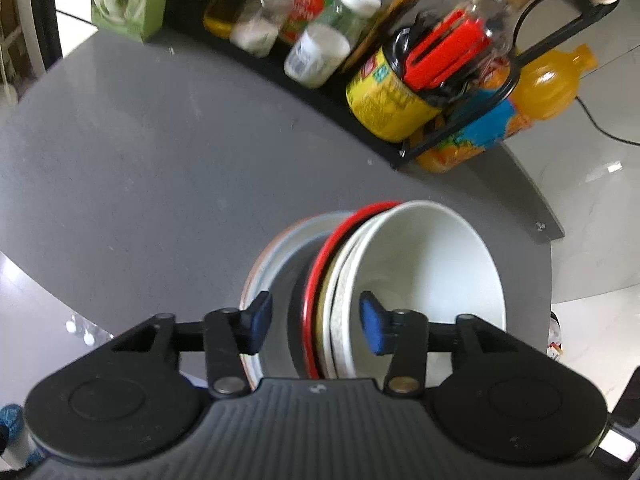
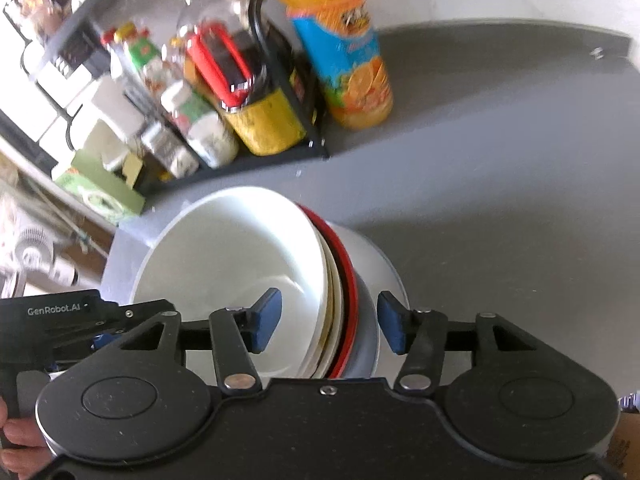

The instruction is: Organize plates and bowls

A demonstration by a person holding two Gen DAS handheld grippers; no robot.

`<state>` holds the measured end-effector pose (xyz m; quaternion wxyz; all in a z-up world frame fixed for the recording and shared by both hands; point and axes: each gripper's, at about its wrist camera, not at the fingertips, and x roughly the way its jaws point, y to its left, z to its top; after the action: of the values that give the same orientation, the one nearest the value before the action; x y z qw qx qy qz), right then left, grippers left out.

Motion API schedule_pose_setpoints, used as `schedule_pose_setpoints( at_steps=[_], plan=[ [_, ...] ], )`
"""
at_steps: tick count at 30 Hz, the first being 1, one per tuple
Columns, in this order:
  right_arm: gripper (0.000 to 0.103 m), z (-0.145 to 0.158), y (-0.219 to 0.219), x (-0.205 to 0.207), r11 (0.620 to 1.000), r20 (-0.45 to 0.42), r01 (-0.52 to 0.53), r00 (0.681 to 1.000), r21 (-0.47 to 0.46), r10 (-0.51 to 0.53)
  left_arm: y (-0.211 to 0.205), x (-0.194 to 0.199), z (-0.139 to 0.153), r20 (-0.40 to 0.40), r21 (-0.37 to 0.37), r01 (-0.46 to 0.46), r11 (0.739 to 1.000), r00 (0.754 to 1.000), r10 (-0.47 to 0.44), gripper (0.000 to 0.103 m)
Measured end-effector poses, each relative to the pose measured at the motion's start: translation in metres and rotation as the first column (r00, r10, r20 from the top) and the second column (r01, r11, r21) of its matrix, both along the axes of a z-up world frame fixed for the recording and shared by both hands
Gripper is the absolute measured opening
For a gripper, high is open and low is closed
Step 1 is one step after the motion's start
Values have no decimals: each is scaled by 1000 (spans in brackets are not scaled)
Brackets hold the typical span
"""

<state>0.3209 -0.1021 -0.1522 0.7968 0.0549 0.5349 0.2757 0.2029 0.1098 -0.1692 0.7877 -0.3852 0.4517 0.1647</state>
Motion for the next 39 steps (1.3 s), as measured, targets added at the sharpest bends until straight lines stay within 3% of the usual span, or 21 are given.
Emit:
schedule_pose_setpoints(
  at_steps=[4,10,13,15,19,26,29,32,39],
  plan=[
    [68,11,-7,-8,999,30,26,999,-24,-25,3,-7,12,22,1,21,1000,1000,-21,54],
    [81,23,-9,-13,999,62,22,998,-40,-19,-9,-4,28,48,56,71,996,996,-74,72],
    [84,31,-8,-18,996,110,40,994,-85,-31,-16,-2,37,67,91,73,993,995,-79,78],
    [94,38,-9,-23,988,156,84,986,-130,-63,-21,-5,45,83,106,74,992,993,-83,81],
    [94,51,-12,-32,981,241,124,967,-149,-86,-30,-13,60,126,172,79,982,987,-102,89],
    [94,62,-21,-41,973,324,165,940,-162,-105,-44,-35,78,153,242,33,970,986,-72,90],
    [103,70,-26,-50,965,377,208,916,-158,-136,-50,-43,83,167,268,42,962,982,-89,91],
    [103,77,-30,-61,959,415,244,895,-142,-166,-54,-52,87,184,282,39,959,978,-93,91],
    [103,89,-35,-100,948,434,302,871,-100,-232,-57,-82,98,200,347,98,933,964,-175,92]
  ],
)
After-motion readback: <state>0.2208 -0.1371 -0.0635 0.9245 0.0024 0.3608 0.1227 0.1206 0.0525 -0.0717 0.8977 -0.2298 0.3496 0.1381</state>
